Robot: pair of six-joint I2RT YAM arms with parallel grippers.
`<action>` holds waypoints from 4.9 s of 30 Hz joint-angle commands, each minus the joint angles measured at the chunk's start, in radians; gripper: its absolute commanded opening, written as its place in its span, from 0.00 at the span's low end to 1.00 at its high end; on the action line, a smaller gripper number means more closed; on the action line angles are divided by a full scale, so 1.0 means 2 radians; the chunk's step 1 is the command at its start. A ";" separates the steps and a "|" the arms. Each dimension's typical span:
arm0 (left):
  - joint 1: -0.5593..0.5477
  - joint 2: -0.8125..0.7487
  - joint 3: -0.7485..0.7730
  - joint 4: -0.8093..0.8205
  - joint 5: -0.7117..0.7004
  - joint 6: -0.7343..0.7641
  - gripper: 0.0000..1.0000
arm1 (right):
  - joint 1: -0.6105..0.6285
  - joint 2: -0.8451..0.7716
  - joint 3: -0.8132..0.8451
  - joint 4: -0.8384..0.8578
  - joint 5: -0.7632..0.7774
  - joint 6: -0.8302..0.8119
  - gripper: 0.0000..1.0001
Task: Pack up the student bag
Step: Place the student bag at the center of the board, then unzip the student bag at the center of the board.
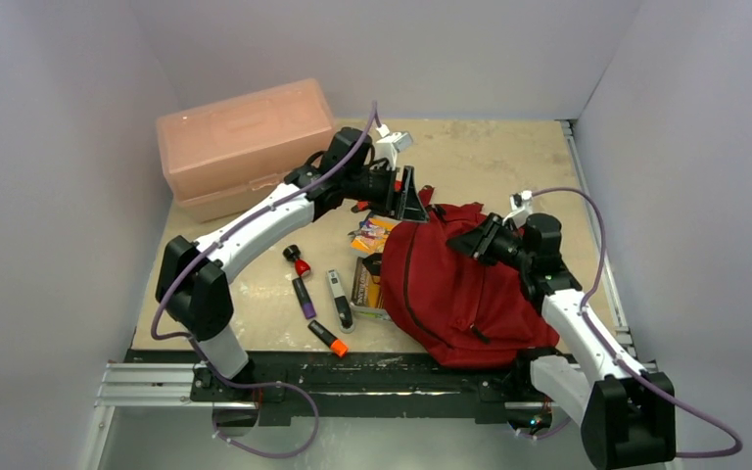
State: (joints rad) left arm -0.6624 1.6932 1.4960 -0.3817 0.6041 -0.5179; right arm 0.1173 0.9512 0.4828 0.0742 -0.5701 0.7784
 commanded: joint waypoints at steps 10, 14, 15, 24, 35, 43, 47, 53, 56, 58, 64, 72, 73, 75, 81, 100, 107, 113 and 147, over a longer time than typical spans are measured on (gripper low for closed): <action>-0.007 0.040 0.003 -0.029 -0.025 0.012 0.40 | -0.013 0.031 0.075 0.023 0.028 0.073 0.47; -0.008 0.037 -0.002 -0.022 -0.022 0.012 0.17 | -0.017 0.091 0.093 0.051 0.033 0.133 0.48; -0.009 0.034 -0.006 -0.016 -0.019 0.012 0.17 | -0.016 0.108 0.095 0.063 0.025 0.149 0.48; -0.012 0.006 -0.039 0.039 0.006 0.017 0.05 | -0.016 0.143 0.064 0.164 0.003 0.213 0.56; -0.016 0.007 -0.042 0.050 0.019 0.011 0.03 | -0.017 0.197 -0.021 0.391 0.006 0.368 0.54; -0.019 0.009 -0.042 0.050 0.022 0.009 0.03 | -0.017 0.211 -0.029 0.430 0.014 0.386 0.46; -0.019 0.009 -0.042 0.051 0.022 0.008 0.03 | -0.017 0.227 -0.026 0.452 0.009 0.389 0.38; -0.021 0.009 -0.041 0.051 0.024 0.009 0.03 | -0.017 0.256 -0.028 0.494 0.003 0.411 0.36; -0.022 0.009 -0.042 0.051 0.024 0.010 0.02 | -0.017 0.267 -0.034 0.510 0.005 0.425 0.37; -0.022 0.009 -0.042 0.050 0.023 0.010 0.02 | -0.017 0.268 -0.042 0.514 0.011 0.432 0.39; -0.022 0.008 -0.041 0.050 0.024 0.010 0.02 | -0.017 0.252 -0.043 0.457 0.030 0.401 0.45; -0.024 0.009 -0.041 0.050 0.024 0.011 0.02 | -0.016 0.293 -0.018 0.506 0.015 0.408 0.44; -0.024 0.009 -0.041 0.050 0.024 0.010 0.02 | -0.016 0.302 -0.016 0.521 0.011 0.416 0.43; -0.025 0.009 -0.042 0.050 0.024 0.010 0.02 | -0.016 0.318 -0.016 0.552 0.009 0.434 0.42; -0.027 0.012 -0.041 0.051 0.025 0.010 0.02 | -0.013 0.348 -0.010 0.604 0.003 0.462 0.32; -0.029 0.014 -0.039 0.048 0.028 0.011 0.02 | -0.007 0.367 -0.002 0.669 -0.010 0.473 0.27; -0.029 0.015 -0.036 0.044 0.029 0.012 0.02 | -0.007 0.386 0.010 0.714 -0.032 0.462 0.00; -0.020 0.005 -0.022 0.029 0.037 0.010 0.50 | -0.007 0.356 0.034 0.681 -0.073 0.390 0.00; 0.013 0.243 0.196 0.073 0.169 -0.157 0.93 | -0.007 0.247 0.144 0.396 -0.188 0.178 0.00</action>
State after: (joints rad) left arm -0.5846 2.1639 1.8248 -0.2173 0.8257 -0.9394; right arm 0.0982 1.4891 0.7105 0.8814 -0.9348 1.1980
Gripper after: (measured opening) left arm 0.916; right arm 0.007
